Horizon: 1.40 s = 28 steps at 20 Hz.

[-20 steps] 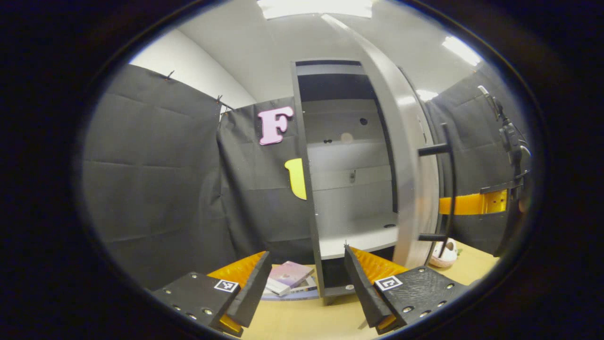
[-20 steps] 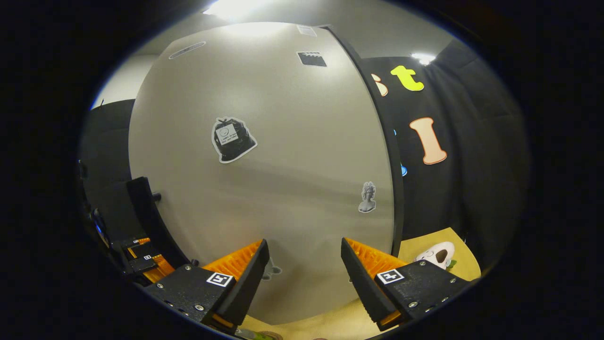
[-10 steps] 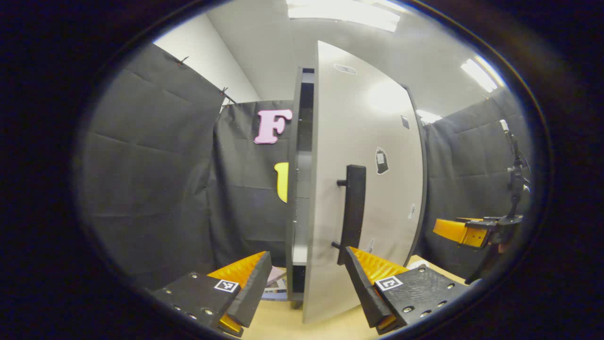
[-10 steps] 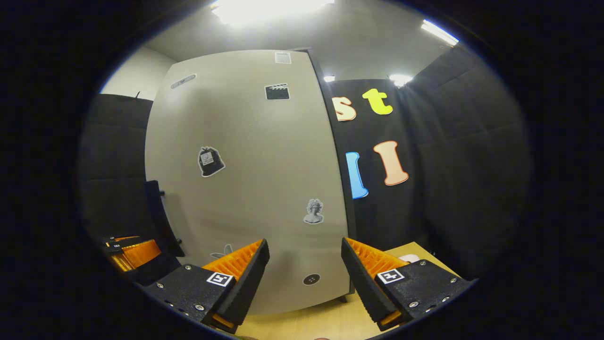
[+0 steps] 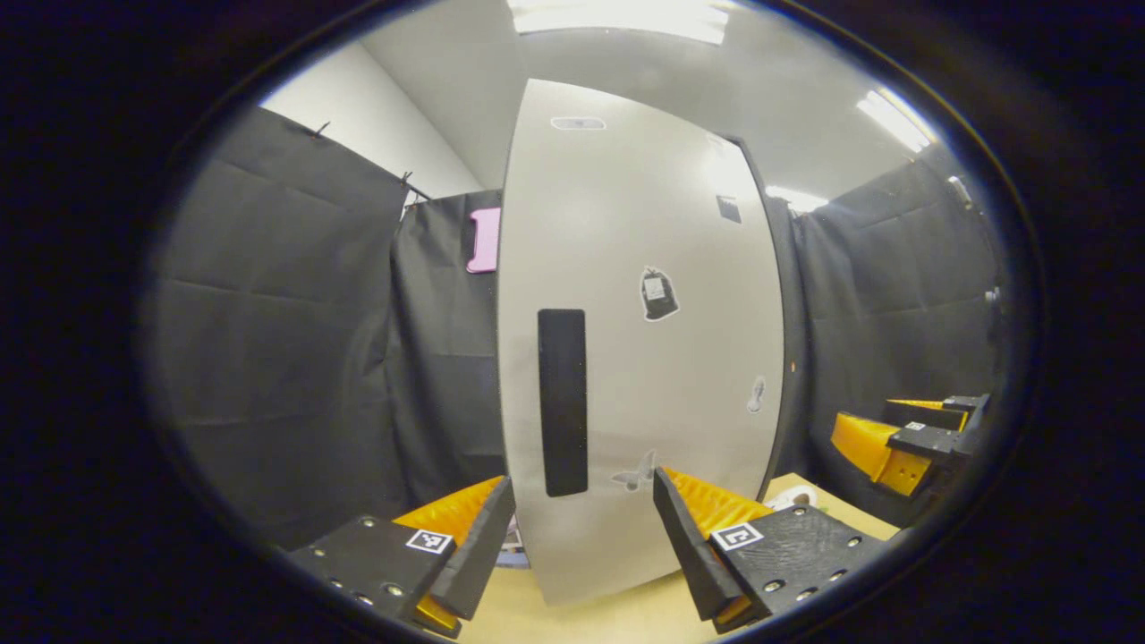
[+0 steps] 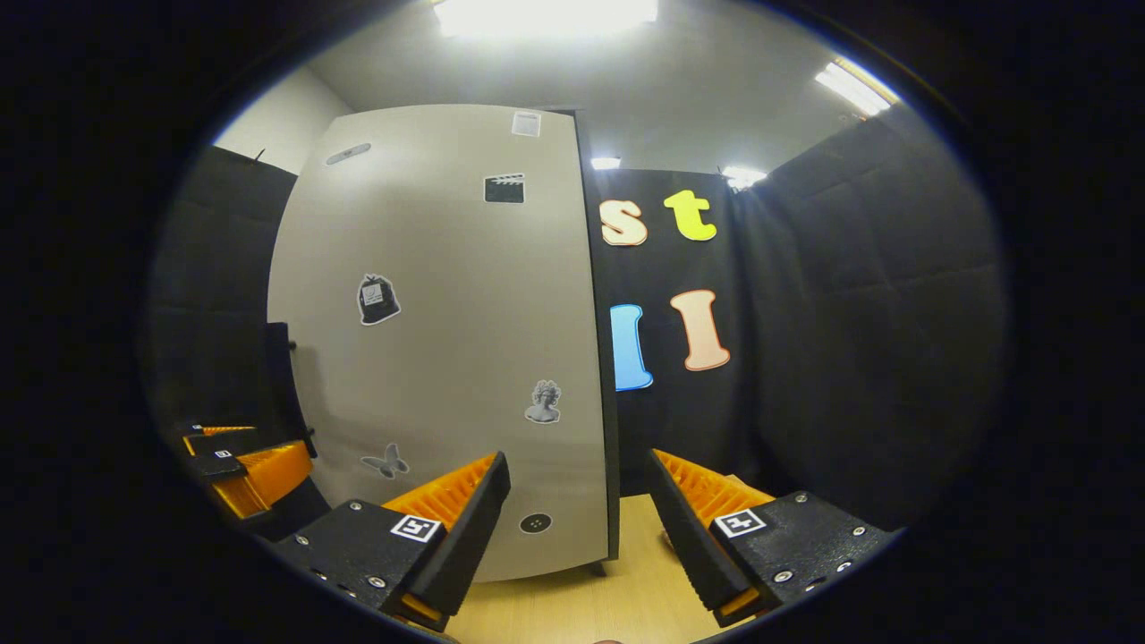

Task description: Open the cabinet door with the right hand, grasp the bottle in the cabinet with the left hand and place it on the coaster, then close the cabinet door with the right hand.

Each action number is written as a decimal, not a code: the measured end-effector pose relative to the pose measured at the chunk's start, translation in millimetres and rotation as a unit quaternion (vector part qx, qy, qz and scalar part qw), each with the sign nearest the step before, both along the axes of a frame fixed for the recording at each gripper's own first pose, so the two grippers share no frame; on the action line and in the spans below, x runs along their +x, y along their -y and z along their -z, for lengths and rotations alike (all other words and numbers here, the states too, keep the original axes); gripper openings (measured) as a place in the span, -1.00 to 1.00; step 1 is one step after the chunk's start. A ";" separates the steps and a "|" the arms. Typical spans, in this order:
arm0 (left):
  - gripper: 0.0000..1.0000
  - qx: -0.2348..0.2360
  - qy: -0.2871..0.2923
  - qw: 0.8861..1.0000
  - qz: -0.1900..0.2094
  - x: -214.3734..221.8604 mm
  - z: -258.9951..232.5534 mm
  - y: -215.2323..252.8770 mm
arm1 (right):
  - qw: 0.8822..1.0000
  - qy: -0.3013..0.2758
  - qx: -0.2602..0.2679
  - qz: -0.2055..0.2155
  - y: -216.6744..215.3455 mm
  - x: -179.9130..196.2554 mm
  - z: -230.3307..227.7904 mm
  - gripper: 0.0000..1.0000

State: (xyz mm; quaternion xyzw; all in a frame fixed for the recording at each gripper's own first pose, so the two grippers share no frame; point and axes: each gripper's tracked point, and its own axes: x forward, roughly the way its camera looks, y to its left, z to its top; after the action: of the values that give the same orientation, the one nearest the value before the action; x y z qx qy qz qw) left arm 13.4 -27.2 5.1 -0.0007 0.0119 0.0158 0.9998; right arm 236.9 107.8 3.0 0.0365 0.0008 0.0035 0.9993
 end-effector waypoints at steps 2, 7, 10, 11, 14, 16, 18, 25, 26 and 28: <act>0.77 -0.003 0.003 1.000 0.004 1.8 -1.2 5.4 | 1.000 -0.005 -0.015 -0.006 1.3 -0.3 2.9 0.90; 0.77 0.000 0.010 1.000 0.002 1.1 -0.4 7.1 | 1.000 0.000 -0.020 -0.017 2.0 1.0 -0.9 0.82; 0.77 0.003 0.025 1.000 0.015 -1.4 -7.1 12.1 | 1.000 0.003 -0.021 -0.023 2.8 2.5 -0.7 0.90; 0.62 0.004 0.028 0.999 0.027 -1.7 -6.4 13.9 | 1.000 0.003 -0.019 -0.023 3.9 3.5 -0.7 0.82; 0.93 0.006 0.040 0.999 0.031 -2.1 -6.9 12.6 | 1.000 0.004 -0.011 -0.023 6.1 7.1 0.8 0.90; 0.92 0.006 0.039 0.999 0.024 0.1 -6.0 13.6 | 1.000 0.007 -0.011 -0.025 6.6 8.4 1.0 0.90; 0.92 0.004 0.030 0.999 0.019 0.1 -6.0 13.6 | 1.000 0.011 -0.006 -0.025 8.5 10.3 -1.0 0.90; 0.77 0.007 0.020 1.000 0.017 0.8 -6.3 12.9 | 0.999 0.027 -0.003 -0.033 -0.3 15.5 -9.8 0.82; 0.93 0.008 0.019 1.000 0.014 0.7 -6.4 11.4 | 0.999 0.026 -0.004 -0.038 -3.8 15.4 -8.4 0.82; 0.93 0.011 0.016 1.000 0.010 1.4 -6.9 11.8 | 0.999 0.025 -0.005 -0.045 -8.6 17.7 -8.4 0.90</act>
State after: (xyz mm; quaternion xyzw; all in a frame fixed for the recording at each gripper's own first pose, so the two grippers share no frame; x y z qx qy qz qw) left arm 14.8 -39.0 12.0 0.0100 -0.0040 0.0062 0.9999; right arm 254.6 116.4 11.4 0.0309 -0.0225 0.0493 0.9981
